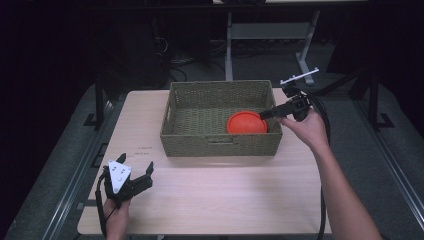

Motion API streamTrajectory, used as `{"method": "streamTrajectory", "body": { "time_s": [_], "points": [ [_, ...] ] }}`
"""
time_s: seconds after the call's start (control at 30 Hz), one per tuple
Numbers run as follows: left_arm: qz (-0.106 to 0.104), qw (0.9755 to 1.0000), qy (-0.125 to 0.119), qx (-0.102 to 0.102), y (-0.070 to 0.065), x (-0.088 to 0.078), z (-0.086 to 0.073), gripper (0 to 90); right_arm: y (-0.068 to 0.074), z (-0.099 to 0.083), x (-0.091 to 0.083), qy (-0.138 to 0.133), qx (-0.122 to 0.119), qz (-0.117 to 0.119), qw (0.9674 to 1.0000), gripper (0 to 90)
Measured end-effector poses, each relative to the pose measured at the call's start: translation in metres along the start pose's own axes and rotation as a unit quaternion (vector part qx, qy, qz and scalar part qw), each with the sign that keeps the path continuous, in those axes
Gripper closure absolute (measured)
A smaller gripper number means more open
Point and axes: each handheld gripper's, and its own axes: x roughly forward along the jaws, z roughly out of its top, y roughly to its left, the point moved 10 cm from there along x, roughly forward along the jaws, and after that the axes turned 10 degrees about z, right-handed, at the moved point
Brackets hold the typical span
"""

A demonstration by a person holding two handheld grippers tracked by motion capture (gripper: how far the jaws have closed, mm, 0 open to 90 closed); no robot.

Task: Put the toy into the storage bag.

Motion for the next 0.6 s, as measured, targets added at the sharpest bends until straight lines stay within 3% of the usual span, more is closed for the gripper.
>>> {"method": "streamTrajectory", "body": {
  "time_s": [0.6],
  "points": [
    [0.0, 1.0, 0.002, 0.002, -0.001, 0.0, -0.001, 12.7, 0.0, -0.037, -0.028, -0.016, -0.004, -0.001, 0.9999, 28.5]
  ]
}}
